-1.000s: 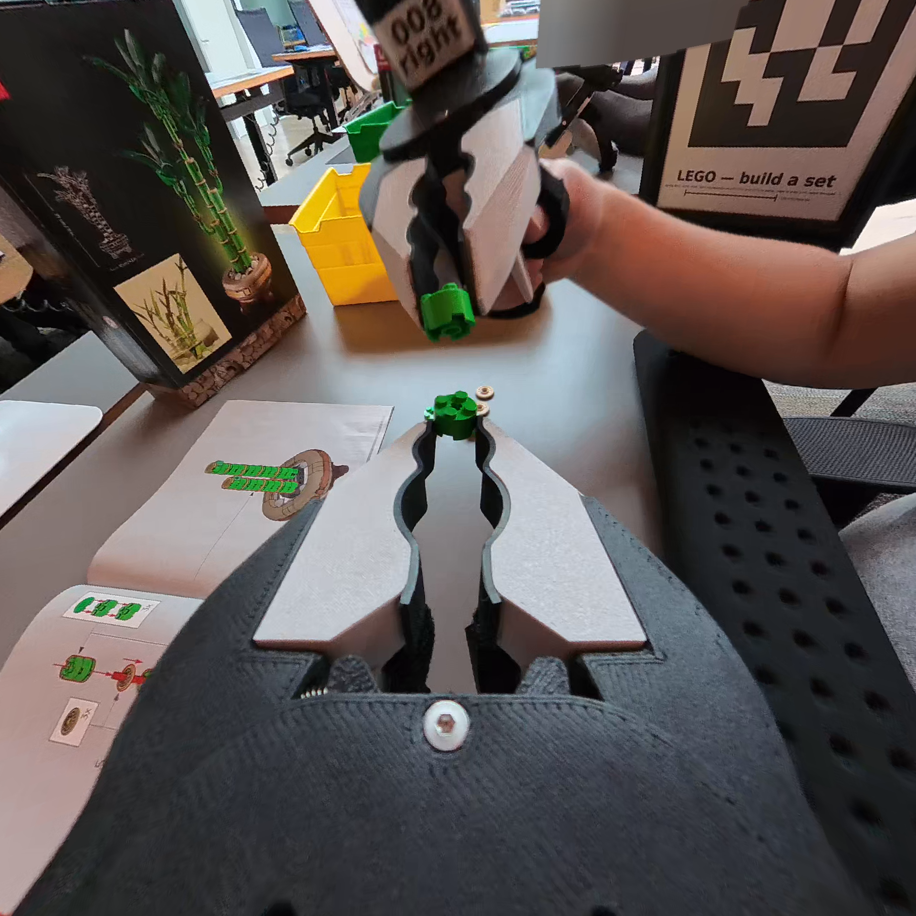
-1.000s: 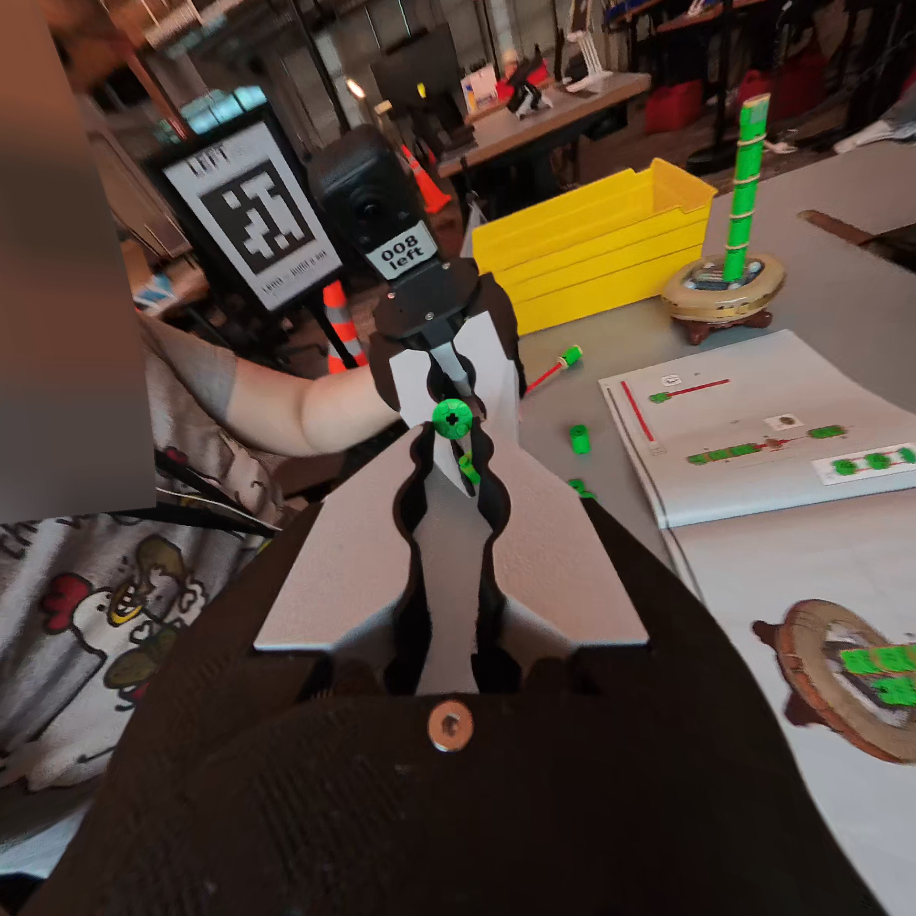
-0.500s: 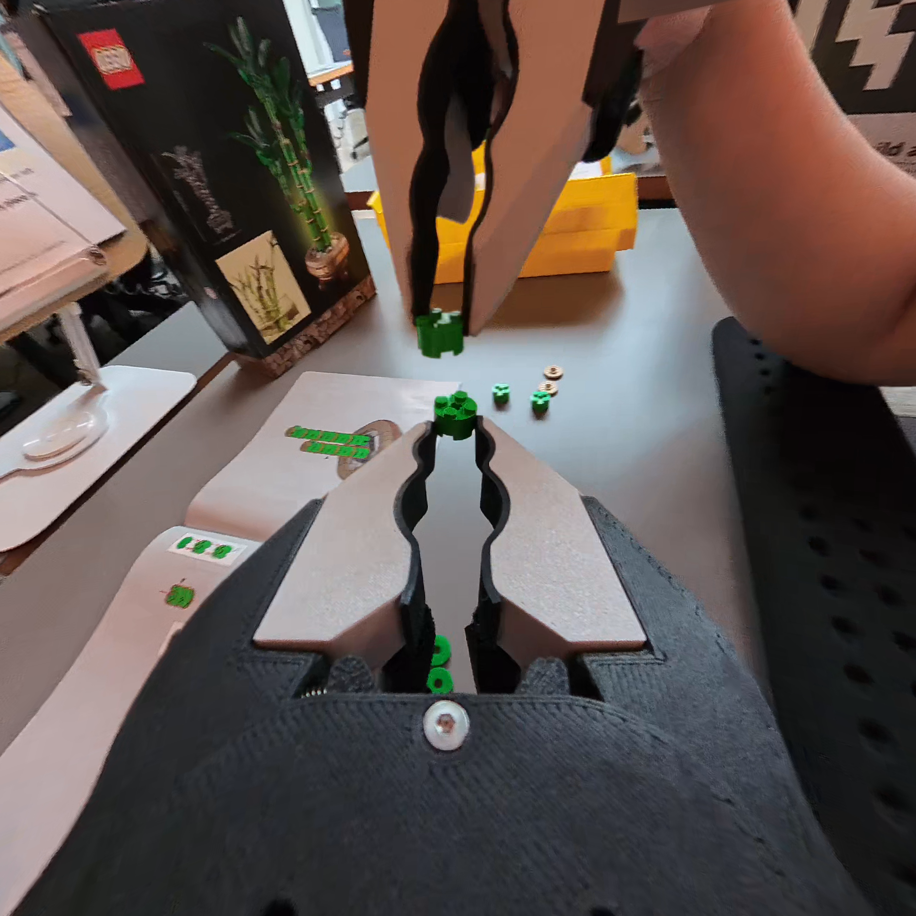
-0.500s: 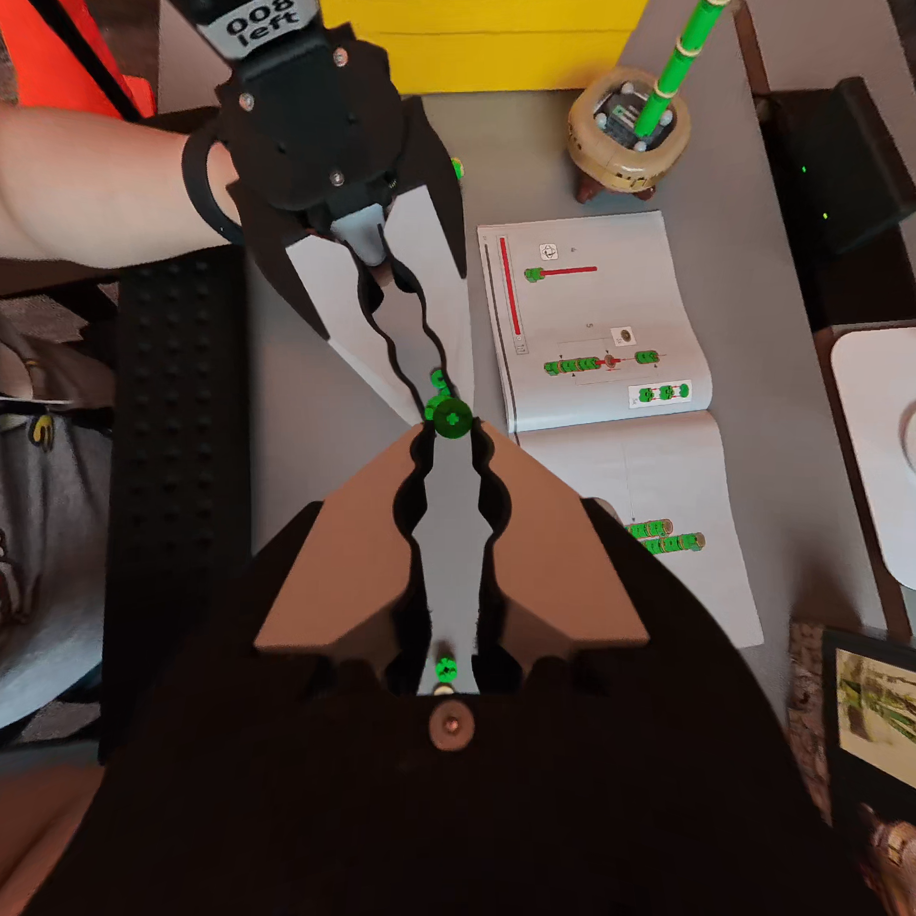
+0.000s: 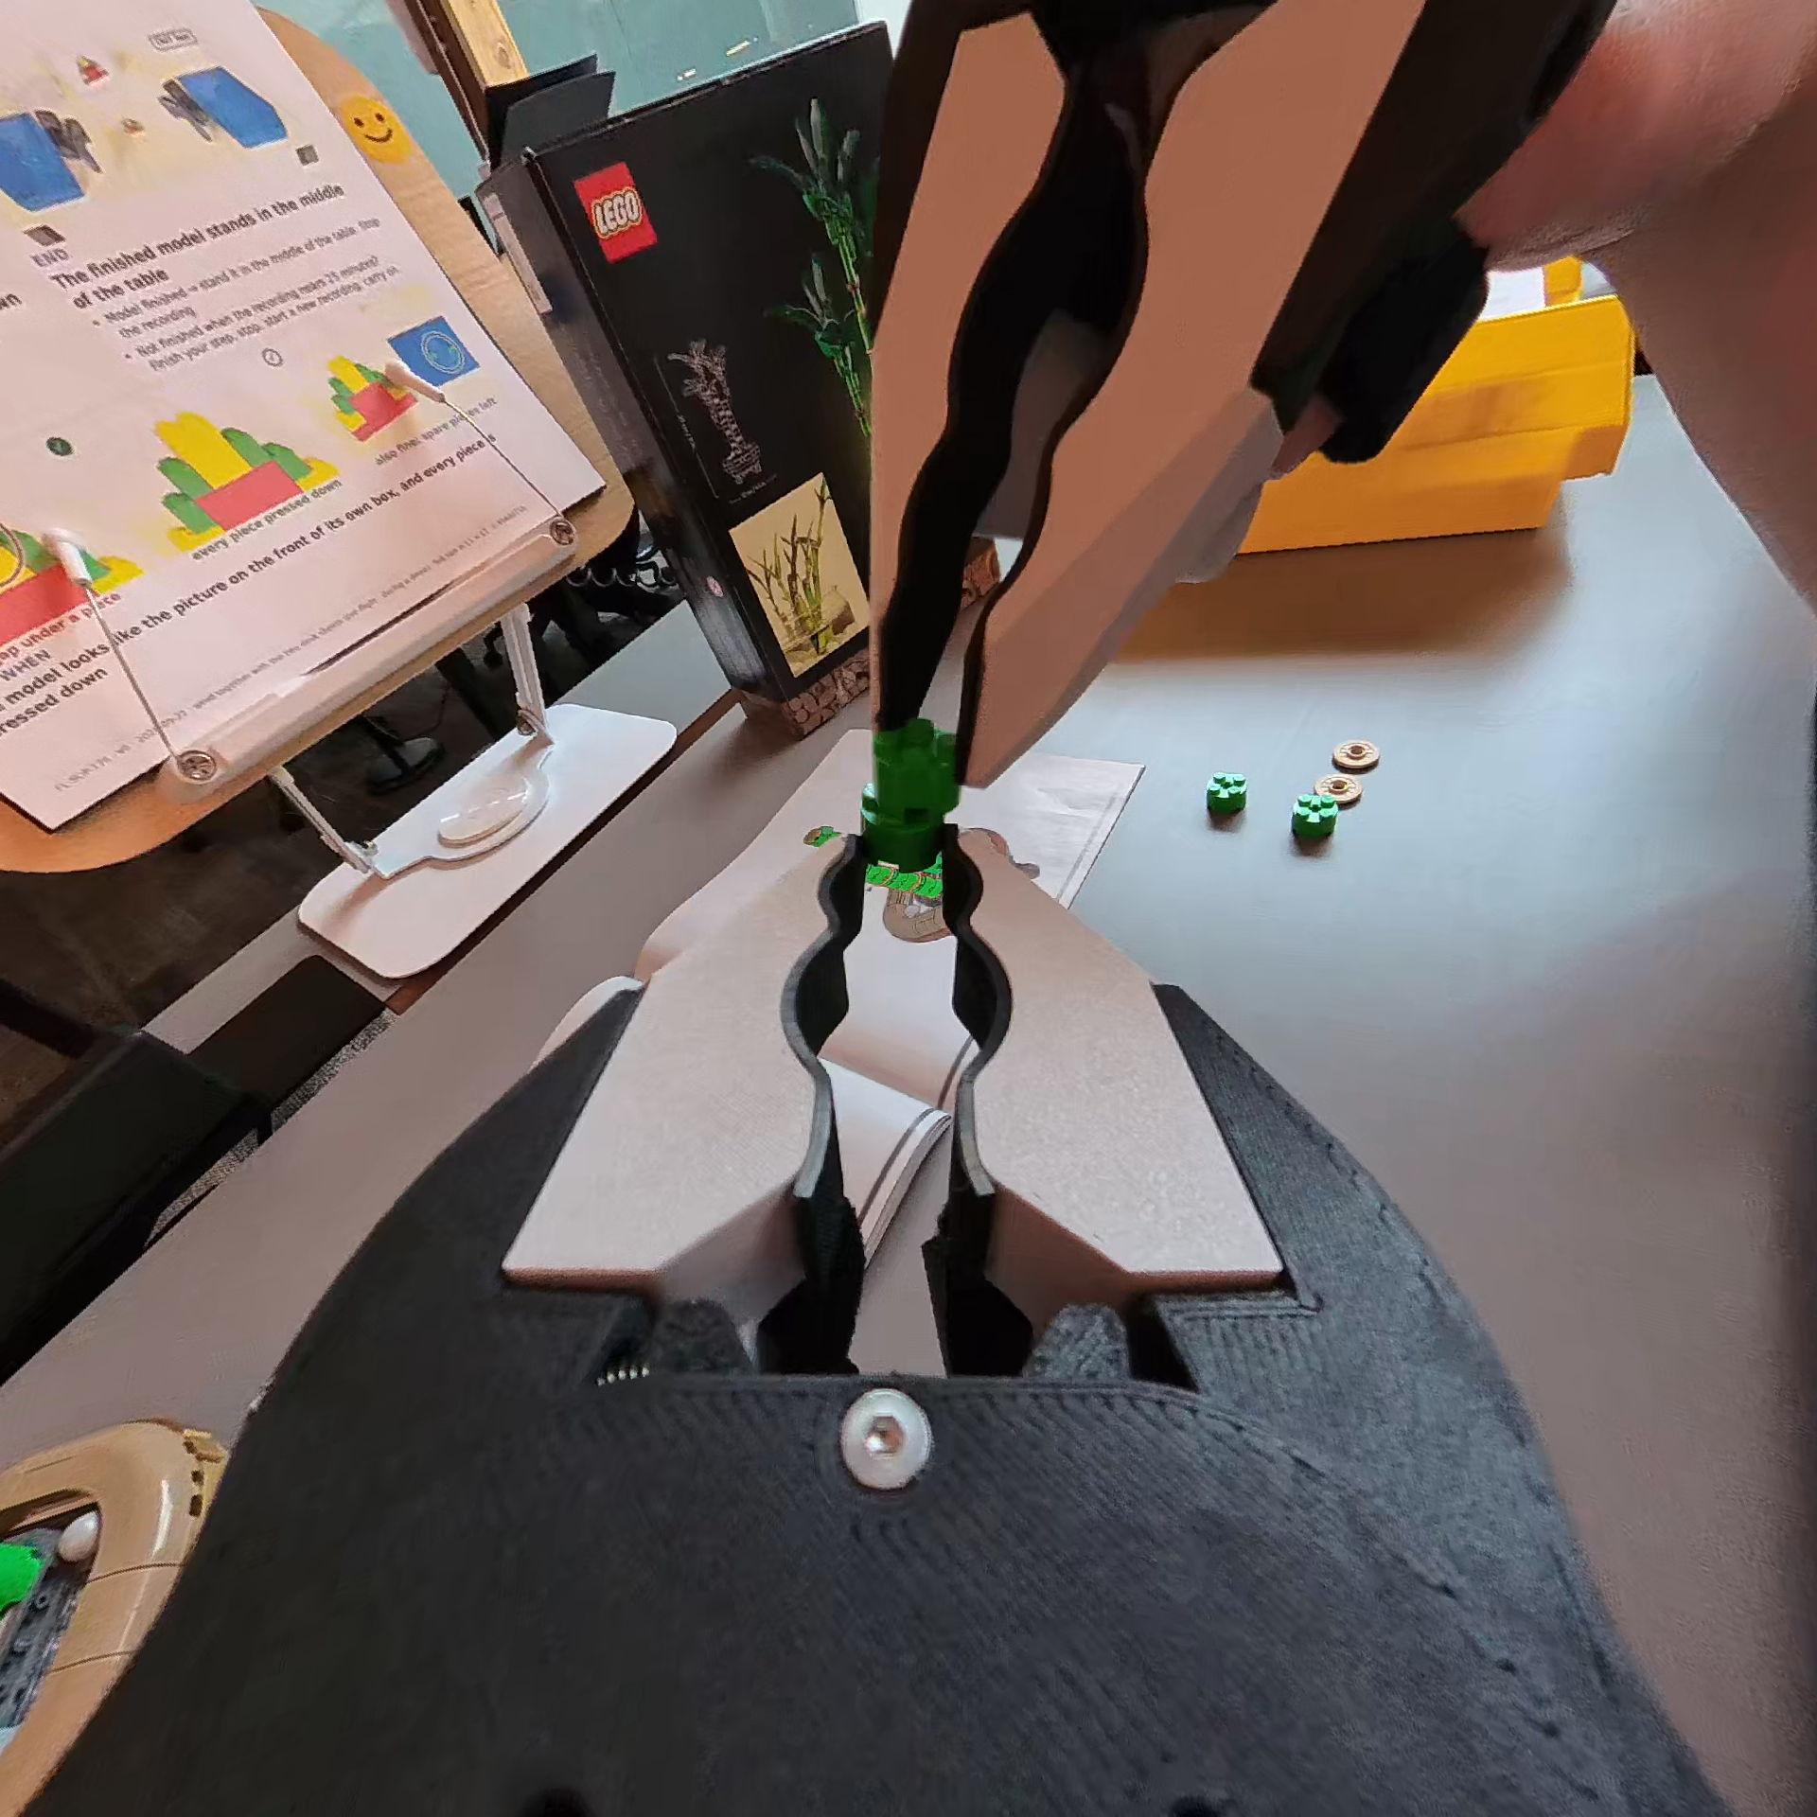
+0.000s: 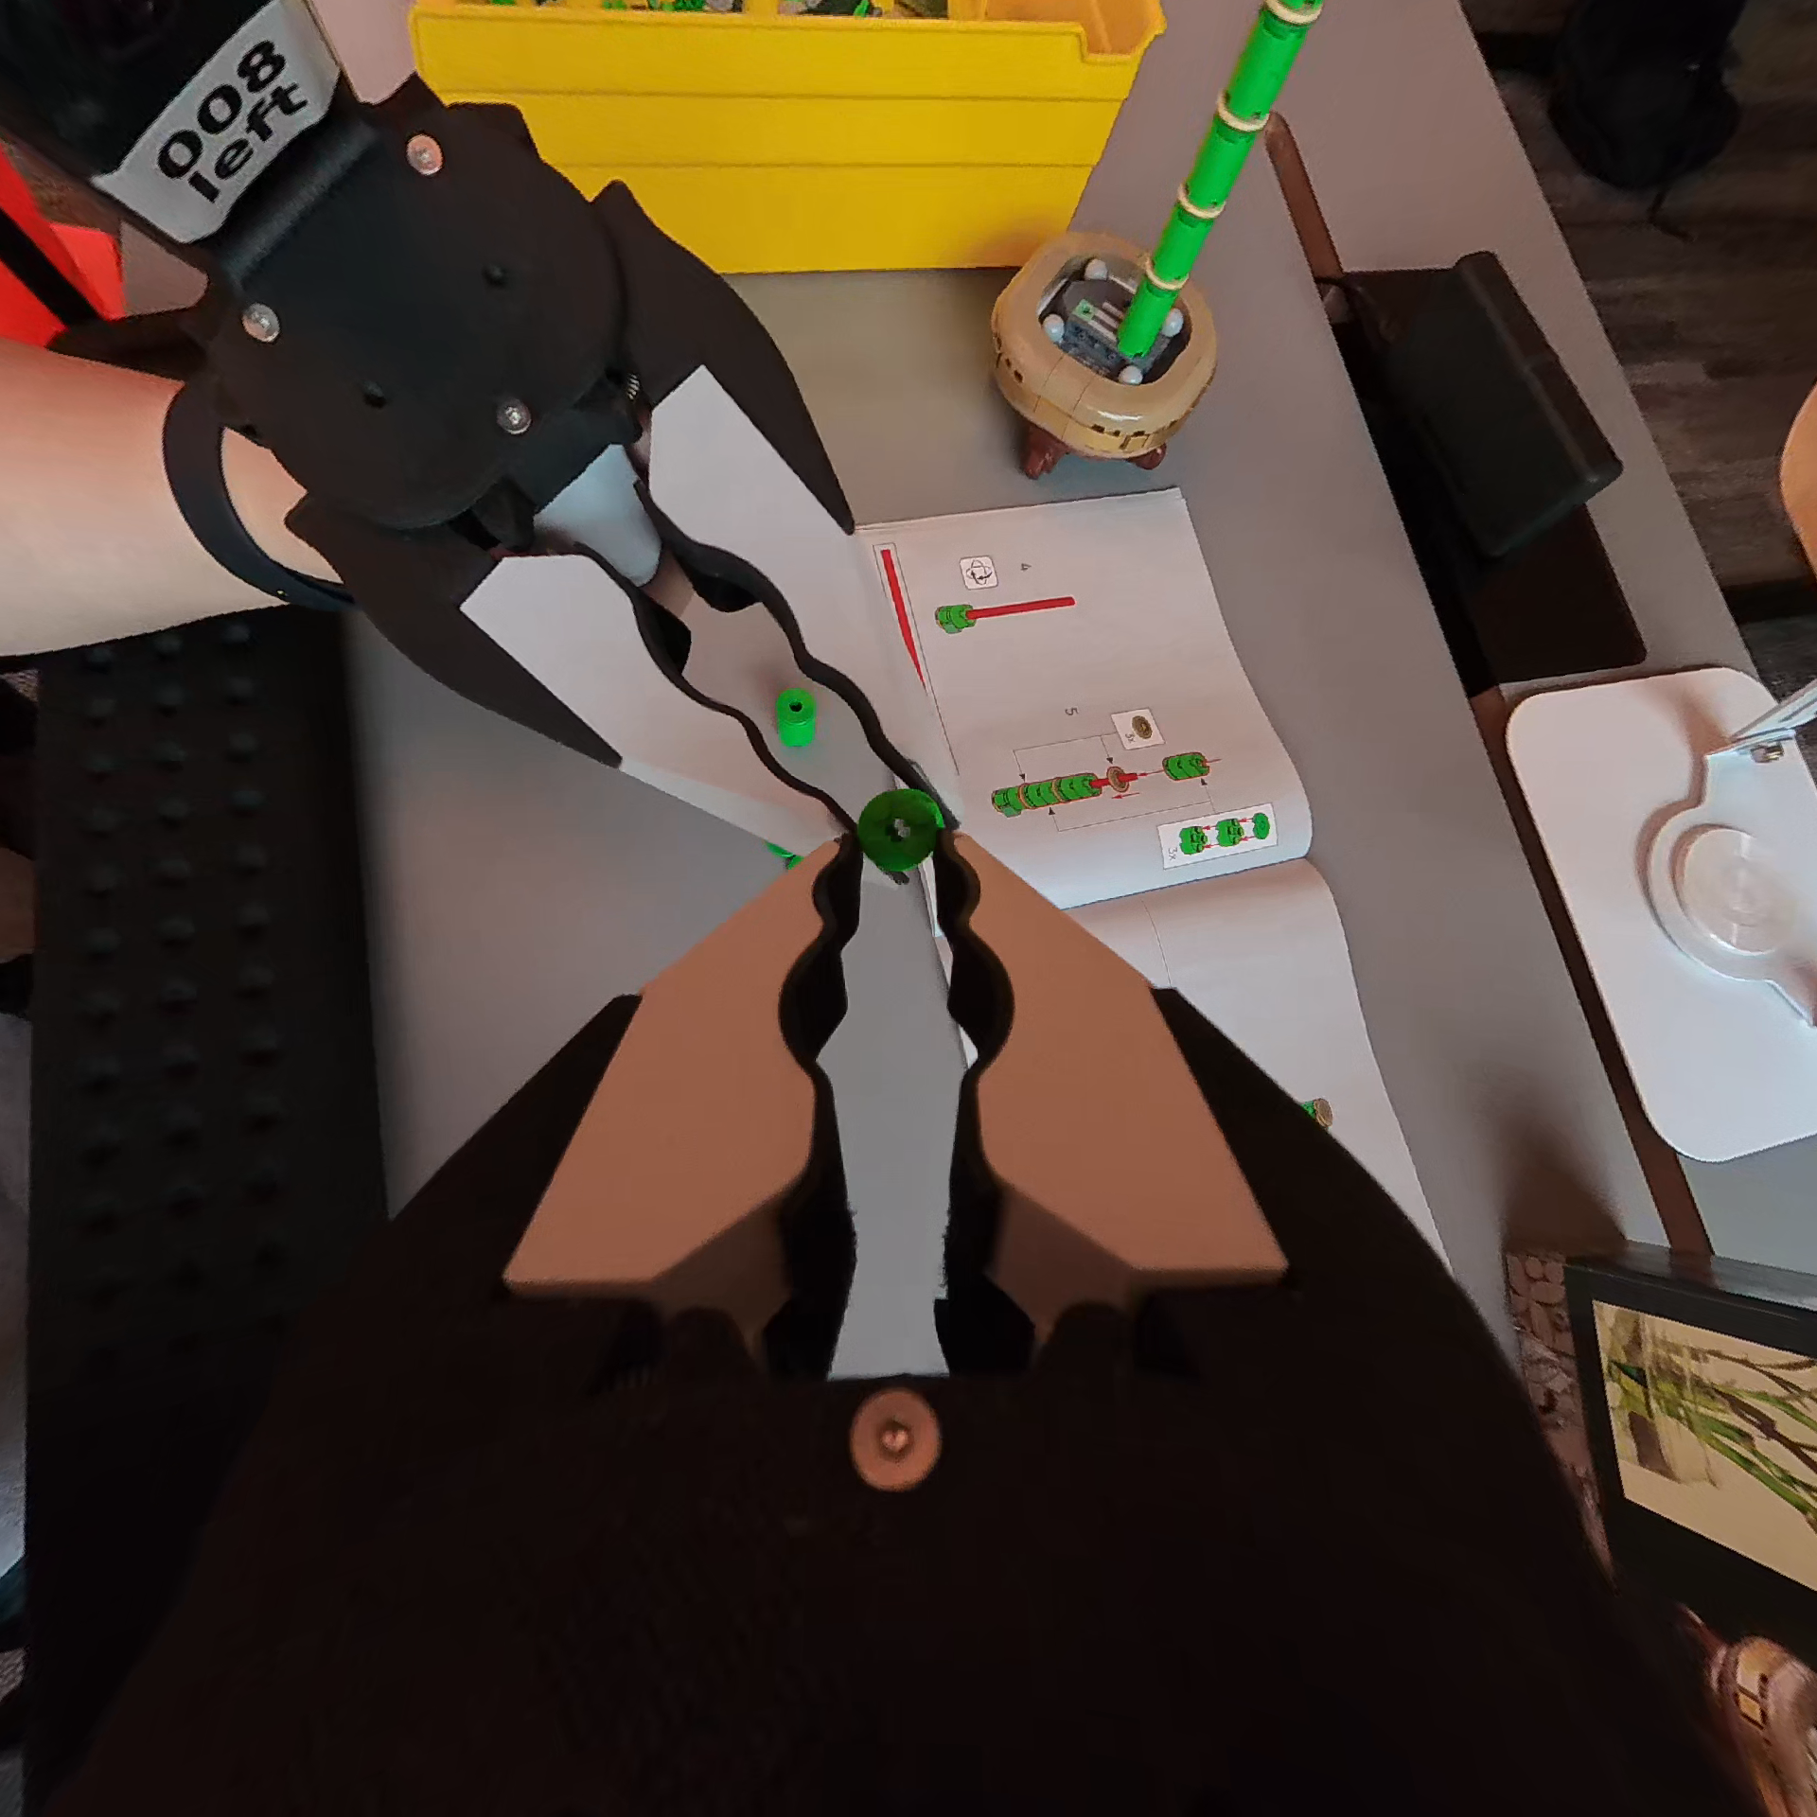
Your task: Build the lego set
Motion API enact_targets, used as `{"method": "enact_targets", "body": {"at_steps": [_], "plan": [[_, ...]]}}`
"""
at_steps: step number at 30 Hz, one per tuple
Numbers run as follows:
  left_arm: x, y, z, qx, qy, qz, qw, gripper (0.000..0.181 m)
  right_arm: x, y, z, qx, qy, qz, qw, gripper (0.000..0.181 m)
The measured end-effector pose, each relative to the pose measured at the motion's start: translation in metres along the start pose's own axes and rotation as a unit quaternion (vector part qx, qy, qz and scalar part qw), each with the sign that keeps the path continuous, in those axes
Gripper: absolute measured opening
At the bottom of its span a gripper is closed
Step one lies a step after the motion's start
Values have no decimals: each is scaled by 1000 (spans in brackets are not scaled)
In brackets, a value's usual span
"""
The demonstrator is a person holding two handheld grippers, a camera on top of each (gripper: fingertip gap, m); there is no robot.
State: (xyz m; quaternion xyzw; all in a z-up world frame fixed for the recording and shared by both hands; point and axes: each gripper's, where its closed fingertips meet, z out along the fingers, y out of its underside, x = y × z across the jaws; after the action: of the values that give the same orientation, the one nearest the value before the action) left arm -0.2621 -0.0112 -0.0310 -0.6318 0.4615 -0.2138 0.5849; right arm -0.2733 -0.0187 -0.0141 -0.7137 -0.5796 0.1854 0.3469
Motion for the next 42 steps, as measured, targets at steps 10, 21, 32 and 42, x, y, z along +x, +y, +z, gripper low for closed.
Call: {"method": "enact_targets", "body": {"at_steps": [10, 21, 32, 42], "plan": [[-2, 4, 2, -15, -16, 16, 1000, 14, 4, 2, 4, -8, 19, -3, 1000, 14], [-5, 5, 1, -26, -41, 43, 998, 14, 5, 3, 5, -7, 17, 15, 1000, 14], [-13, 9, 0, -46, -70, 71, 994, 14, 7, 2, 11, -8, 27, 35, 999, 14], [-16, 4, -5, -42, -91, 94, 991, 13, 6, -3, 9, 6, 30, 37, 999, 14]]}}
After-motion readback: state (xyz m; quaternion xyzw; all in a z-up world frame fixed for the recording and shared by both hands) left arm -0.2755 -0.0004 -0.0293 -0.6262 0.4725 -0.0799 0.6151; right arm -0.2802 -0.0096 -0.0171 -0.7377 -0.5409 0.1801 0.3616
